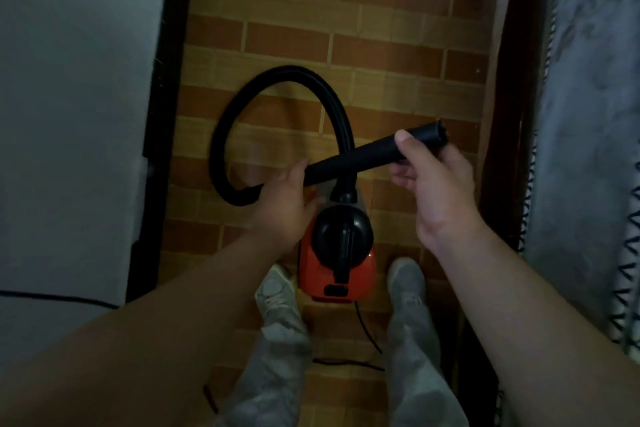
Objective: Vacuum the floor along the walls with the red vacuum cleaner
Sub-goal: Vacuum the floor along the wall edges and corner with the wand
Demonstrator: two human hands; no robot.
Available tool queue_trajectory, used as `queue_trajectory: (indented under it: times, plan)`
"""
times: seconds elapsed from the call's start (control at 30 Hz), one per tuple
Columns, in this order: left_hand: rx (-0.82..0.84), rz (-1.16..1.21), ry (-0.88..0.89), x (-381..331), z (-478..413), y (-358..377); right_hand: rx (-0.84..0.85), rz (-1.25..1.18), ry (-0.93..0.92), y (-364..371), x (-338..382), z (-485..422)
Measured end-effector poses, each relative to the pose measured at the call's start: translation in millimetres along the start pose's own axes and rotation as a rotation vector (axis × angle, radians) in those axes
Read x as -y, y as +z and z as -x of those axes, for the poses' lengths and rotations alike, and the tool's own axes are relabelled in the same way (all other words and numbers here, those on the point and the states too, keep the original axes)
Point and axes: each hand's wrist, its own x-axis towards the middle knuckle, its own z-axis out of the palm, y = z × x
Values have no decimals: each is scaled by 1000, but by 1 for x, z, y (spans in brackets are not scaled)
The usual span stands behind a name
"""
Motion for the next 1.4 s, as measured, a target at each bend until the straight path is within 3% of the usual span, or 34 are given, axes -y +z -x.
queue_trajectory:
  times: [0.3, 0.73, 1.0, 1.17, 1.4]
  plan:
    - [-174, 74, -87, -90, 43, -108, 140, 216, -307, 35, 135, 75]
    - [-350, 257, -192, -222, 158, -256, 378, 323, -470, 1, 291, 229]
    - [-380, 522, -13, -297, 199, -345, 617, 740, -569, -22, 380, 302]
    - [-453, 448, 67, -336, 217, -396, 576, 774, -704, -30, 425, 333]
    - [-646, 382, 148, -374, 225, -431, 415, 589, -885, -30, 463, 351]
